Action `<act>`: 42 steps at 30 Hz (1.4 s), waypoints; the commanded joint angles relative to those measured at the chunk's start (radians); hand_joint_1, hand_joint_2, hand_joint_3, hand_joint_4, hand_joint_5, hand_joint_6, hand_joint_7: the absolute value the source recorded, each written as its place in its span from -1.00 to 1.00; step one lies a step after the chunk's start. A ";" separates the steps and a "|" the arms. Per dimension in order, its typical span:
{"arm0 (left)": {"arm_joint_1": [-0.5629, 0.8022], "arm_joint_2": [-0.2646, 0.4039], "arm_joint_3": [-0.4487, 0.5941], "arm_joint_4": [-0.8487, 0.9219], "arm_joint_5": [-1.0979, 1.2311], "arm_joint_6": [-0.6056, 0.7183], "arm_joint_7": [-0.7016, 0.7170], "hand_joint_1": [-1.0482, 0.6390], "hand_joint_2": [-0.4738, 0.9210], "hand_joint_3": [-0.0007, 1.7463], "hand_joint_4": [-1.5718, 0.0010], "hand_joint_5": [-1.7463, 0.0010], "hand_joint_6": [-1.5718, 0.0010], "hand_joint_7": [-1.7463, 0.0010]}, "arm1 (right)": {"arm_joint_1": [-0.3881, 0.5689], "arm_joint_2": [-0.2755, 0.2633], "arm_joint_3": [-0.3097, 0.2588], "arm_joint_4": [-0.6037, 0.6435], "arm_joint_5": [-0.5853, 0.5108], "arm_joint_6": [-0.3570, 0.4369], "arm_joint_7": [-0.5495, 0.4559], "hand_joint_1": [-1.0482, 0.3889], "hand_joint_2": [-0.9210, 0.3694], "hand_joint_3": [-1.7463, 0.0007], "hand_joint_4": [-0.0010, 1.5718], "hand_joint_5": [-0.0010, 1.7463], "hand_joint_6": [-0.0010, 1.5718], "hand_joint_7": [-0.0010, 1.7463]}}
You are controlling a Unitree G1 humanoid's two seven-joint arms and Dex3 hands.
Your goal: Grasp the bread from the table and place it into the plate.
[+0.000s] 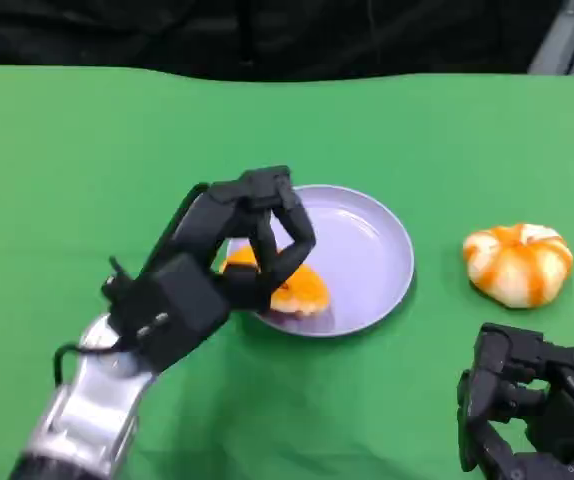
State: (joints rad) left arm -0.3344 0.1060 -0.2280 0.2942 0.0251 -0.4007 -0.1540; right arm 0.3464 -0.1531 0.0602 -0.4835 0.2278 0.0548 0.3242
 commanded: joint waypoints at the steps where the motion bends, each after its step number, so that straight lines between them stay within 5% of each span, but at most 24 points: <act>1: 0.096 0.027 0.035 -0.164 -0.073 0.124 -0.078 0.21 0.30 0.64 -0.06 -1.00 0.10 -0.95 | -0.005 -0.011 -0.008 -0.010 0.007 0.011 -0.001 0.53 -0.24 -0.54 0.10 1.00 0.06 0.72; 5: 0.286 0.084 0.070 -0.418 -0.190 0.257 -0.159 0.22 0.32 0.63 -0.08 -1.00 0.08 -0.98 | -0.019 -0.013 -0.012 0.009 -0.002 0.009 -0.002 0.53 -0.24 -0.53 0.10 0.98 0.07 0.70; 14: 0.417 0.114 0.126 -0.601 -0.278 0.386 -0.215 0.24 0.31 0.63 -0.09 -1.00 0.08 -0.95 | -0.027 -0.015 -0.016 0.019 0.001 0.018 0.001 0.50 -0.24 -0.53 0.09 0.98 0.06 0.70; 29: 0.668 0.110 0.234 -0.658 -0.409 0.386 -0.292 0.24 0.44 0.56 -0.14 -1.00 0.07 -1.00 | -0.077 -0.024 -0.060 0.106 0.018 -0.003 0.030 0.47 -0.22 -0.50 0.10 0.99 0.07 0.69; 42: 0.719 0.067 0.235 -0.591 -0.384 0.322 -0.299 0.28 0.41 0.61 -0.12 -1.00 0.06 -0.94 | -0.100 -0.034 -0.101 0.161 0.024 -0.022 0.065 0.45 -0.21 -0.50 0.09 1.00 0.07 0.71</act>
State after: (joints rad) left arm 0.3757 0.1698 0.0000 -0.3205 -0.3741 -0.0483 -0.4423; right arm 0.2479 -0.1703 -0.0268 -0.3253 0.2333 0.0345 0.3811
